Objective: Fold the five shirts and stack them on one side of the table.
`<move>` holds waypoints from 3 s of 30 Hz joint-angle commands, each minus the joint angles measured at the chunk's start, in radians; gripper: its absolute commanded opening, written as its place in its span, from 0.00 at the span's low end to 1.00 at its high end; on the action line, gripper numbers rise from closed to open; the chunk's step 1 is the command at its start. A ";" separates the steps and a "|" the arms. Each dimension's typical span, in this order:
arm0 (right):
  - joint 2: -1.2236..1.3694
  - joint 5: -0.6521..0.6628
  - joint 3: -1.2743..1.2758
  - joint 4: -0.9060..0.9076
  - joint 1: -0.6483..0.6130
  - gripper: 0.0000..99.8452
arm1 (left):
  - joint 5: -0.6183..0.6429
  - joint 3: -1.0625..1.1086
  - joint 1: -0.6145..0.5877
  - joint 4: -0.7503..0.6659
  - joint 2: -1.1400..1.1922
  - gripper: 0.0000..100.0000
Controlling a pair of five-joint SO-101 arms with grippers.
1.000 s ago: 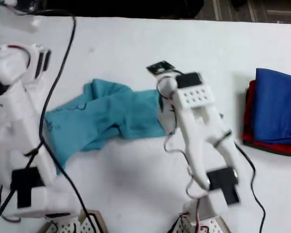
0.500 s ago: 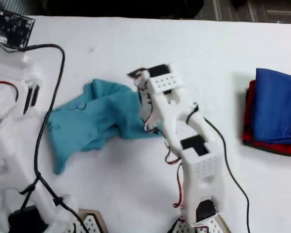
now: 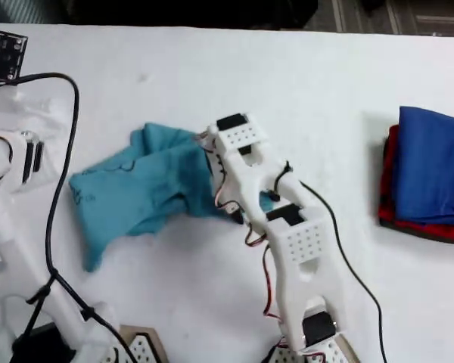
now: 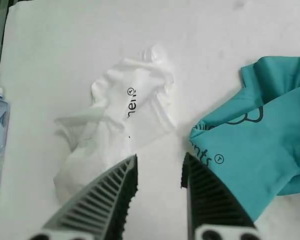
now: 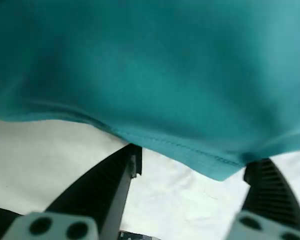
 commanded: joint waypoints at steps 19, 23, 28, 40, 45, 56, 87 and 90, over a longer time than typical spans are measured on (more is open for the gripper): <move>0.001 0.006 -0.048 0.015 0.030 0.20 | -0.002 -0.003 -0.004 0.032 -0.030 0.16; -0.044 0.008 -0.061 0.016 0.051 0.22 | -0.003 -0.003 -0.012 0.051 -0.030 0.16; -0.104 0.006 -0.066 0.015 0.064 0.34 | -0.003 -0.003 -0.044 0.049 -0.030 0.16; 0.016 0.008 -0.130 -0.022 0.033 0.22 | -0.003 -0.003 -0.042 0.051 -0.030 0.16; 0.015 0.078 -0.249 0.016 0.050 0.01 | -0.003 -0.002 -0.042 0.051 -0.030 0.16; -0.361 0.094 -0.264 0.018 0.288 0.02 | -0.006 0.152 -0.042 0.049 -0.030 0.16; -0.647 0.190 0.049 0.012 0.383 0.02 | -0.252 1.131 0.427 -0.548 0.039 0.23; -0.647 0.190 0.049 0.012 0.383 0.02 | -0.250 1.125 0.424 -0.592 0.139 0.23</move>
